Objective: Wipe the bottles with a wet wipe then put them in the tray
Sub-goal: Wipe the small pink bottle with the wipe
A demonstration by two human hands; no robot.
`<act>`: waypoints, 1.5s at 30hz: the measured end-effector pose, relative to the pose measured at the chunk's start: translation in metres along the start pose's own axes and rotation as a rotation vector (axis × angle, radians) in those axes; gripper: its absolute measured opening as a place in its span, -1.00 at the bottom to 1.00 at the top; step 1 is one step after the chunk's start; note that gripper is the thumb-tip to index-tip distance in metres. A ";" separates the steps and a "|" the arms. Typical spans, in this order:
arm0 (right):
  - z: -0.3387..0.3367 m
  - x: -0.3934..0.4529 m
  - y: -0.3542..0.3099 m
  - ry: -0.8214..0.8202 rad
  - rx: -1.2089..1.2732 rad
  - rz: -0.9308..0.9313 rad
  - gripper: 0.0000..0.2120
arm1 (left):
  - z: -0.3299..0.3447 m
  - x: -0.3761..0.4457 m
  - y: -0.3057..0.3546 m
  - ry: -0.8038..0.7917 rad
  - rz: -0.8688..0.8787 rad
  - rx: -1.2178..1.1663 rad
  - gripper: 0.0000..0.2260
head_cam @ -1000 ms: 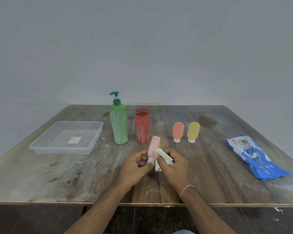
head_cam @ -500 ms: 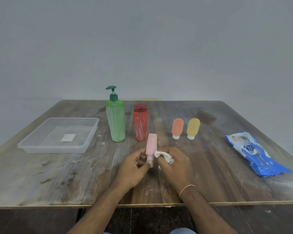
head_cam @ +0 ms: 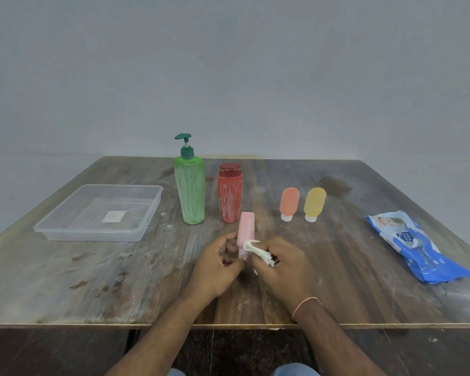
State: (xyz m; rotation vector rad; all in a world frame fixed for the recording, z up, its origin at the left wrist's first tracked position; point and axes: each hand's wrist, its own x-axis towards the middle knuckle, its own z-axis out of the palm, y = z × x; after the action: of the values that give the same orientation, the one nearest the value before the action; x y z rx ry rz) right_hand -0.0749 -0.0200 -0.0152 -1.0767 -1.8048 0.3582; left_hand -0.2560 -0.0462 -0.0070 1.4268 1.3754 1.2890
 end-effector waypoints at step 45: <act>0.006 -0.006 0.001 0.044 -0.085 -0.172 -0.78 | 0.004 -0.004 -0.002 0.007 0.058 0.143 -0.50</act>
State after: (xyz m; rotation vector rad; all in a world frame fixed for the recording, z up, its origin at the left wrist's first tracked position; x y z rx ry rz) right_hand -0.0785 -0.0230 -0.0221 -0.9709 -1.8713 0.1545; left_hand -0.2525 -0.0494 -0.0102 1.5699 1.4651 1.2550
